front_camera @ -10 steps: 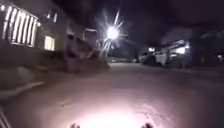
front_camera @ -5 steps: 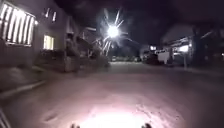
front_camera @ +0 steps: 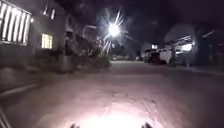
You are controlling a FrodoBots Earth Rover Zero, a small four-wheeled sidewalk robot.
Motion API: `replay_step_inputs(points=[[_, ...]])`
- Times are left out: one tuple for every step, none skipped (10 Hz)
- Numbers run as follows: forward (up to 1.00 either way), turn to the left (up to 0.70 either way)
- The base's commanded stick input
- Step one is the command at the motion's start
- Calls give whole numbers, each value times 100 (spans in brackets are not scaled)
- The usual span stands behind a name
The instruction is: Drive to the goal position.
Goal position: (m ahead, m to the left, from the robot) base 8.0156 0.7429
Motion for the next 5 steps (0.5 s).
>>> replay_step_inputs(points=[[70, -33], [70, -28], [70, -19], [70, -12], [70, -4]])
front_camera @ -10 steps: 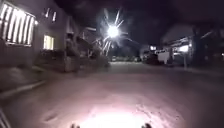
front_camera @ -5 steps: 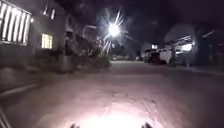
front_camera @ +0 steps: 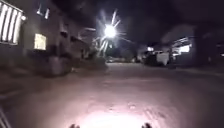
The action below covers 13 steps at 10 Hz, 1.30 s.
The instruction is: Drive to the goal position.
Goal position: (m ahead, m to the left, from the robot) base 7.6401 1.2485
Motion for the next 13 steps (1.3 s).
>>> replay_step_inputs(points=[[70, 0], [70, 0], [70, 0], [70, 0], [70, 0], [70, 0], [70, 0], [70, 0], [70, 0], [70, 0], [70, 0], [70, 0], [70, 0]])
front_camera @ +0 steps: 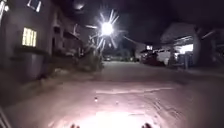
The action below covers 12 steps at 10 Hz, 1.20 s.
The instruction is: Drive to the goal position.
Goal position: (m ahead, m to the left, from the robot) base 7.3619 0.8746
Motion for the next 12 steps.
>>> replay_step_inputs(points=[[70, 0], [70, 0], [70, 0], [70, 0], [70, 0], [70, 0], [70, 0], [70, 0], [70, 0], [70, 0], [70, 0], [70, 0]])
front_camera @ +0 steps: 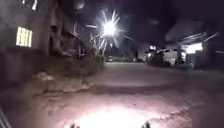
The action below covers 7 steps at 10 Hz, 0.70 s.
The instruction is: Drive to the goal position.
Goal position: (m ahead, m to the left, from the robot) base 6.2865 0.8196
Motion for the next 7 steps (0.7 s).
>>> replay_step_inputs(points=[[70, 0], [70, 0], [70, 0], [70, 0], [70, 0], [70, 0], [70, 0]])
